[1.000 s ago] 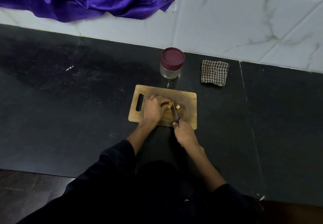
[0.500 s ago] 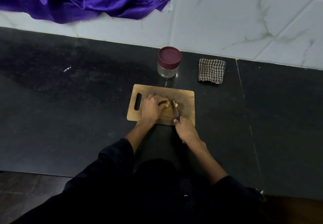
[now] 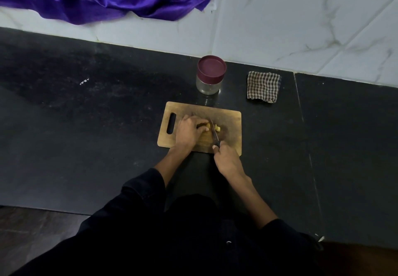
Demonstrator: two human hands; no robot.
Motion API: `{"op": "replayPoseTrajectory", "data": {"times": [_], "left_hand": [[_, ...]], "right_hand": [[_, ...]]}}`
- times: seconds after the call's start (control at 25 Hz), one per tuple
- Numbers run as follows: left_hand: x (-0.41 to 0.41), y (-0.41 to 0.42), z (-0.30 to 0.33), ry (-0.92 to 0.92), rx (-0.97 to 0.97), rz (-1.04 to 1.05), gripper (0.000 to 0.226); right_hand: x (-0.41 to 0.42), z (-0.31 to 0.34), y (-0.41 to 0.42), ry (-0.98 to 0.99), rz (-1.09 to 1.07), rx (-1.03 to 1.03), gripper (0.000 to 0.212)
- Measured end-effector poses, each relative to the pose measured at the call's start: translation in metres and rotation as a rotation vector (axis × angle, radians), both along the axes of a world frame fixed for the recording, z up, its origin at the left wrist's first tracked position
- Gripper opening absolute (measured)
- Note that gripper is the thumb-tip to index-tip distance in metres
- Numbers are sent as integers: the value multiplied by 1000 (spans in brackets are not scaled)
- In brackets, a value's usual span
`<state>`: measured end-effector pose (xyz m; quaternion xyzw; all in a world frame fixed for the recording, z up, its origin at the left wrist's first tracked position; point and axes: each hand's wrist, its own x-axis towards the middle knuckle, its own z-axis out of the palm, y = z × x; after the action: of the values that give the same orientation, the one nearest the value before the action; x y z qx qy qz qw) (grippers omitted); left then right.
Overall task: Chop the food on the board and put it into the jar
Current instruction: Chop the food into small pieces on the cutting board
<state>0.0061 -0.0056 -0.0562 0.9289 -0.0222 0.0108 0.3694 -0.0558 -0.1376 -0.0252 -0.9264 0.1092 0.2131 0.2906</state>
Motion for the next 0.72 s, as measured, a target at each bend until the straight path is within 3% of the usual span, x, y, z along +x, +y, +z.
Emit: {"op": "replayPoseTrajectory", "data": {"times": [0.32, 0.72], "left_hand": [[1, 1, -1, -10, -4, -7, 27], [-1, 0, -1, -23, 6, -7, 25]], "right_hand": [[4, -1, 7, -32, 42, -49, 22], [21, 5, 27, 61, 35, -139, 25]]}}
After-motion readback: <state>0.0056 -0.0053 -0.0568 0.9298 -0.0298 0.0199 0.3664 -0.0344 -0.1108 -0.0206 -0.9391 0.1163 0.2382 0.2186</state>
